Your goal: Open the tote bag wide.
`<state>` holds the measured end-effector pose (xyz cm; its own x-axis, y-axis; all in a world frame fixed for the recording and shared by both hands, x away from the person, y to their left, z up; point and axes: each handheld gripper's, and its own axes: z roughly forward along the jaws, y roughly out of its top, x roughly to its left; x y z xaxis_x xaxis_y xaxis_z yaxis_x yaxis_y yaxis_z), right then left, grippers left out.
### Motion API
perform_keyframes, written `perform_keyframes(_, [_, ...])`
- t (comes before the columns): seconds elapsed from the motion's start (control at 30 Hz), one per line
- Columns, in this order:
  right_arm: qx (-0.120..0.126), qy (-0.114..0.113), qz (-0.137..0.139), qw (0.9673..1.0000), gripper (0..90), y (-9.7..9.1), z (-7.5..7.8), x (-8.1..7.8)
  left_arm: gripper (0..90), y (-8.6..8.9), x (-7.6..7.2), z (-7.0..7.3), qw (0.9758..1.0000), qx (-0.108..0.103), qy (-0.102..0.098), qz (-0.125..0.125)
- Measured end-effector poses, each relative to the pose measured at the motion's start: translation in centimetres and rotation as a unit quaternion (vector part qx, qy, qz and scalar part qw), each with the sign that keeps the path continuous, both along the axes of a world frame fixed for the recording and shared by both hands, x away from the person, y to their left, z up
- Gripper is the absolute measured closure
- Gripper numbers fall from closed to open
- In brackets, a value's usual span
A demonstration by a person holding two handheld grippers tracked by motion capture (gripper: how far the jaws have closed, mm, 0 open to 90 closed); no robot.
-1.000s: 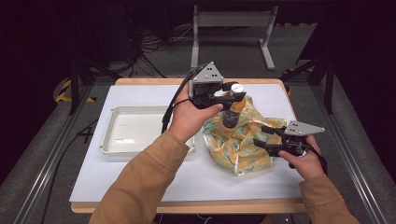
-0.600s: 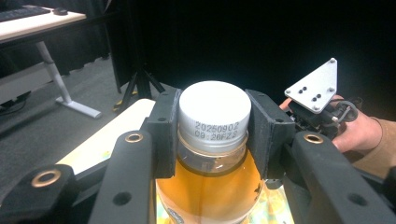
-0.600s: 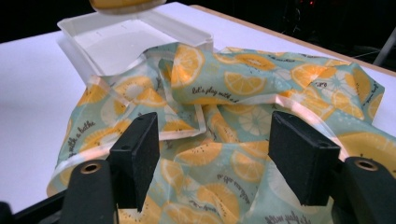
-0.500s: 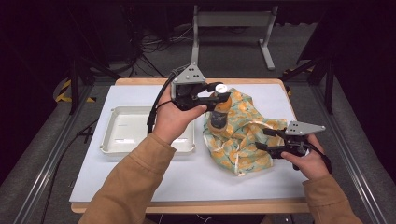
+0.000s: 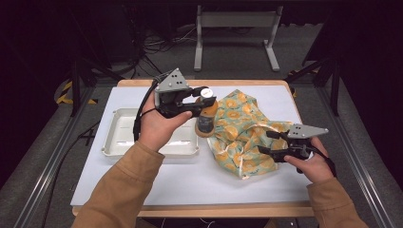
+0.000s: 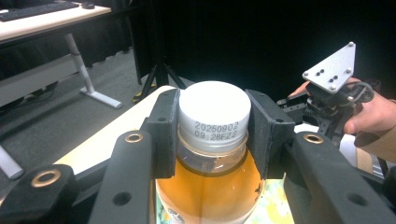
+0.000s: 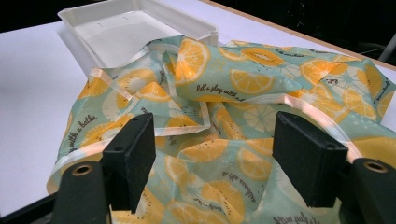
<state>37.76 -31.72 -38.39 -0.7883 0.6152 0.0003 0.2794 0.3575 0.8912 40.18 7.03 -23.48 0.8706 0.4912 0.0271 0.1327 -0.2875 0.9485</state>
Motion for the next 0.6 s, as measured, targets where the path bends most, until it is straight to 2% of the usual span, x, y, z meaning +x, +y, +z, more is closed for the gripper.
perform_keyframes(0.1, [0.0,0.0,0.0,1.0,30.7,0.0,0.0,0.0,58.5,0.8,0.0,-0.2,0.9999,-0.001,0.003,0.011])
perform_keyframes(0.27, [-0.002,0.0,-0.003,1.0,30.6,0.0,0.0,0.0,58.5,1.5,0.1,-0.5,0.9997,0.01,0.007,0.02])
perform_keyframes(0.4, [0.0,0.0,-0.003,1.0,30.6,0.0,0.0,0.0,58.5,2.1,0.2,-0.9,0.9996,0.008,0.01,0.027])
perform_keyframes(0.6, [0.0,-0.002,-0.003,1.0,30.6,-0.1,0.1,0.0,58.5,2.7,0.3,-1.7,0.999,0.019,0.006,0.039])
